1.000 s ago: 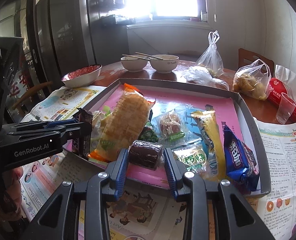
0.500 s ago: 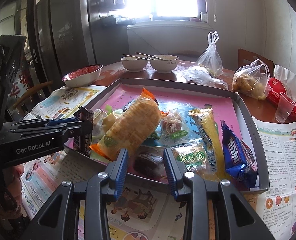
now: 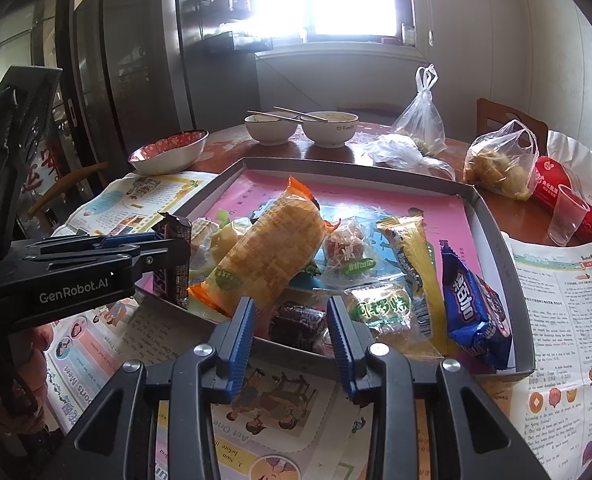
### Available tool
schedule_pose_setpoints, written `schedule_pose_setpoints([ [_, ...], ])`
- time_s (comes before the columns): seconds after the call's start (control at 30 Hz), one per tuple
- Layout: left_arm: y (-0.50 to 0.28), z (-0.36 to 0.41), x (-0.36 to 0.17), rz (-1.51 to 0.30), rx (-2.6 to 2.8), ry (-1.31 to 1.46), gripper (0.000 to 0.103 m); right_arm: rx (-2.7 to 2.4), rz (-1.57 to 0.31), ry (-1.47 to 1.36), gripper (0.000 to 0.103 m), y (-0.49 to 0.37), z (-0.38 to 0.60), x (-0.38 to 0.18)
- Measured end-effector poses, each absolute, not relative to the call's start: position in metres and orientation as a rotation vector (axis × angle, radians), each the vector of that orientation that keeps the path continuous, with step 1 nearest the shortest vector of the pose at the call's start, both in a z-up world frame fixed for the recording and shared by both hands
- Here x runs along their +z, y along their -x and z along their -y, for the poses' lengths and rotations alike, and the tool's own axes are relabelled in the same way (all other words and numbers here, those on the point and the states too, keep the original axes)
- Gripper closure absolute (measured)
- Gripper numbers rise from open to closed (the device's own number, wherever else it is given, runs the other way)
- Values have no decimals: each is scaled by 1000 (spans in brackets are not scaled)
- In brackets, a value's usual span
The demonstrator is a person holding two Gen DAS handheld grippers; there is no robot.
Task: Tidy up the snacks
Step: 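Open the left gripper to release the Snickers bar while the right releases the chocolate snack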
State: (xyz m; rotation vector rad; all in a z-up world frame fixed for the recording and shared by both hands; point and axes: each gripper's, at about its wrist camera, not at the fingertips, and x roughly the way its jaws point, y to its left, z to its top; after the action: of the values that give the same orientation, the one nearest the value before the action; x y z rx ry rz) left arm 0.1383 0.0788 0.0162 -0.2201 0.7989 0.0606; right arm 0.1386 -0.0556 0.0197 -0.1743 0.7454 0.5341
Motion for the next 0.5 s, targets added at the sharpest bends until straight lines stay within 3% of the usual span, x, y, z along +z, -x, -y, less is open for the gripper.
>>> schedule_pose_setpoints([
  [0.33,-136,-78,21,-791,71,217,72,521,-735,163,61,-137,61,24],
  [0.5,-135,-78,23,-787,74,215,66,509,-732,153,55,-138,65,26],
])
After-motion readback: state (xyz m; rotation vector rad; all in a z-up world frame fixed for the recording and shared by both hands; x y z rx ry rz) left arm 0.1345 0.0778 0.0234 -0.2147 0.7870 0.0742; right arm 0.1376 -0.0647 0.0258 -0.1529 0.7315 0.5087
